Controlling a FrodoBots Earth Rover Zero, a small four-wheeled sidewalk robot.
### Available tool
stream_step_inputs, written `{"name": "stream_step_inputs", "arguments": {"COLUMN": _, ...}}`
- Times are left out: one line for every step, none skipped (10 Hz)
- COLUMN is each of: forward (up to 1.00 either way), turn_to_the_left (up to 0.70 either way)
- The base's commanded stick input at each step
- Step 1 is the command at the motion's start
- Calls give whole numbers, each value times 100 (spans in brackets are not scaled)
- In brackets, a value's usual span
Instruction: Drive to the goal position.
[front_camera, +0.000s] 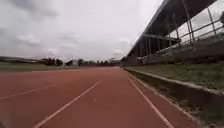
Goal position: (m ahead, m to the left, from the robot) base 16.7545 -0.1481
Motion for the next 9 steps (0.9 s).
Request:
{"name": "stream_step_inputs", "arguments": {"forward": 70, "turn_to_the_left": 0}}
{"name": "stream_step_inputs", "arguments": {"forward": 70, "turn_to_the_left": 0}}
{"name": "stream_step_inputs", "arguments": {"forward": 70, "turn_to_the_left": 0}}
{"name": "stream_step_inputs", "arguments": {"forward": 70, "turn_to_the_left": 0}}
{"name": "stream_step_inputs", "arguments": {"forward": 70, "turn_to_the_left": 0}}
{"name": "stream_step_inputs", "arguments": {"forward": 70, "turn_to_the_left": 0}}
{"name": "stream_step_inputs", "arguments": {"forward": 70, "turn_to_the_left": 0}}
{"name": "stream_step_inputs", "arguments": {"forward": 70, "turn_to_the_left": 0}}
{"name": "stream_step_inputs", "arguments": {"forward": 70, "turn_to_the_left": 0}}
